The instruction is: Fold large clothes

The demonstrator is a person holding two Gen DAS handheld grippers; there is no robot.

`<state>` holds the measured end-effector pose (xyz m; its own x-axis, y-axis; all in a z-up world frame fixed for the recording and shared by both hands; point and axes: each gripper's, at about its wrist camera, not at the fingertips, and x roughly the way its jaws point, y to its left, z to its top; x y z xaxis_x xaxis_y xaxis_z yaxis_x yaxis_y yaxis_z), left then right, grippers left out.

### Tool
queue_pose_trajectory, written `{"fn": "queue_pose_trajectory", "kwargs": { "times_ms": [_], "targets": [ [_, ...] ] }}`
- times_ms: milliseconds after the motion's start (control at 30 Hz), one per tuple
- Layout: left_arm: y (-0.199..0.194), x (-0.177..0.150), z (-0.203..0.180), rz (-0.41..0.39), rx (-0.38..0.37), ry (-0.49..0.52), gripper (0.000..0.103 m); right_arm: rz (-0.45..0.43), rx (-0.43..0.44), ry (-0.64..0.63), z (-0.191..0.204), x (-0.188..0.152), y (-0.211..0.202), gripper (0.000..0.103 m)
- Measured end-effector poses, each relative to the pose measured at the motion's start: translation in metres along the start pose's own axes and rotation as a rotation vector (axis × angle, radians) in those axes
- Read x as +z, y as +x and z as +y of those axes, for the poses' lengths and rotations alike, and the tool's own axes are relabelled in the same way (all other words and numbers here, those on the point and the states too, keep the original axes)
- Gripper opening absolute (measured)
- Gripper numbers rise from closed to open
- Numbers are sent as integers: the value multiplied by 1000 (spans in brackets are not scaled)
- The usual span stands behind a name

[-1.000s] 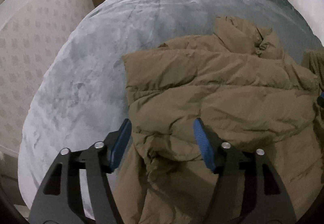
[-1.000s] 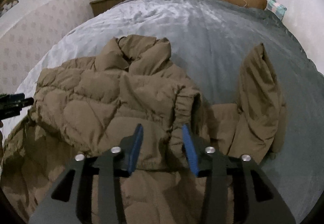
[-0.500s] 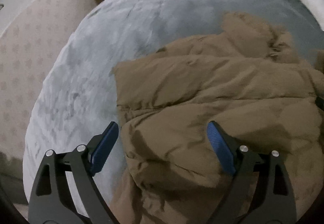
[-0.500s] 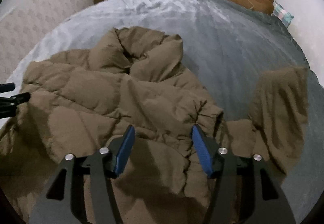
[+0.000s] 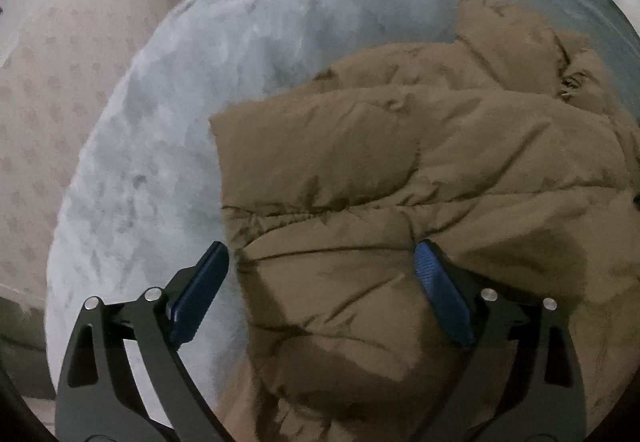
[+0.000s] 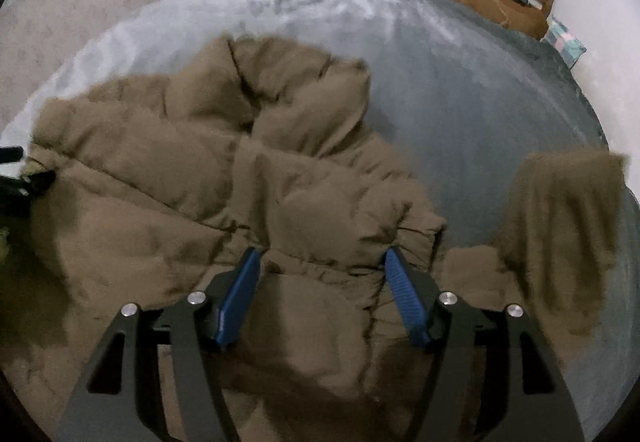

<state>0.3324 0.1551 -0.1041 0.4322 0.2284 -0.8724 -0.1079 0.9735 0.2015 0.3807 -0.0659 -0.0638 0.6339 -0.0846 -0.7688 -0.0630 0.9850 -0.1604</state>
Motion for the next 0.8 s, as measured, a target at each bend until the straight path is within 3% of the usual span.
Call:
{"fn": "queue_pose_trajectory", "kwargs": {
  "times_ms": [167, 367, 467, 533, 633, 800],
  "targets": [
    [-36, -7, -7, -77, 3, 40, 94, -107, -42, 26, -38, -3, -56, 65],
    [-52, -13, -14, -93, -10, 38, 94, -114, -143, 96, -107, -11, -89, 65],
    [-54, -12, -15, -90, -39, 12, 94, -86, -175, 118, -133, -12, -88, 66],
    [-53, -9, -20, -89, -51, 0, 94, -68, -180, 125, -145, -9, -84, 73],
    [-57, -11, -21, -95, -54, -4, 94, -50, -148, 139, -155, -2, -73, 74],
    [-67, -15, -16, -101, -37, 8, 94, -35, -179, 141, -166, 16, -54, 74]
  ]
}}
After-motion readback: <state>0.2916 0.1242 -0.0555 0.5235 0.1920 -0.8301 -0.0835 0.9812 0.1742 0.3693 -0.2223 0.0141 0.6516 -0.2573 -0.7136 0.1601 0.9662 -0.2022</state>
